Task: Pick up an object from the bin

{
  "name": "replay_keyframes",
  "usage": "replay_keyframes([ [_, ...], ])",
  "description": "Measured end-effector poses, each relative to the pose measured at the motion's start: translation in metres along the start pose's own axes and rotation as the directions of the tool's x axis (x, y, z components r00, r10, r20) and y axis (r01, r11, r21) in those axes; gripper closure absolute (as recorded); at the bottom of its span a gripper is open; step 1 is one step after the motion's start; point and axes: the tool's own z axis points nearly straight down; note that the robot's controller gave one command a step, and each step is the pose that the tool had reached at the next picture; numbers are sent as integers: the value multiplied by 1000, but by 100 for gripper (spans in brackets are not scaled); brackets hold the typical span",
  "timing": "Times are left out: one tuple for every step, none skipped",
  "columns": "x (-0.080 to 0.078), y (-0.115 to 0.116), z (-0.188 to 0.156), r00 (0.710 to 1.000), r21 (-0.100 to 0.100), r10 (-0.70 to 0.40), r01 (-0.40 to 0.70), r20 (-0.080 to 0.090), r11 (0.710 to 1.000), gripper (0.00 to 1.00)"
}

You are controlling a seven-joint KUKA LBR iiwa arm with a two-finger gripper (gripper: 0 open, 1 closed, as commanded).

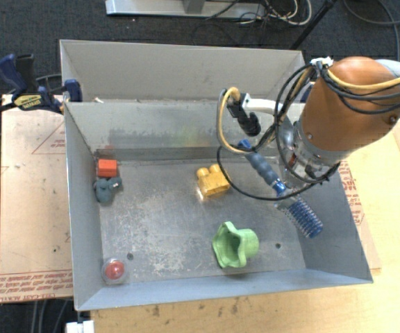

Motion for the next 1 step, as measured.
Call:
replay_keyframes([
  [-8,-5,-87,942,0,-337,337,5,942,100],
])
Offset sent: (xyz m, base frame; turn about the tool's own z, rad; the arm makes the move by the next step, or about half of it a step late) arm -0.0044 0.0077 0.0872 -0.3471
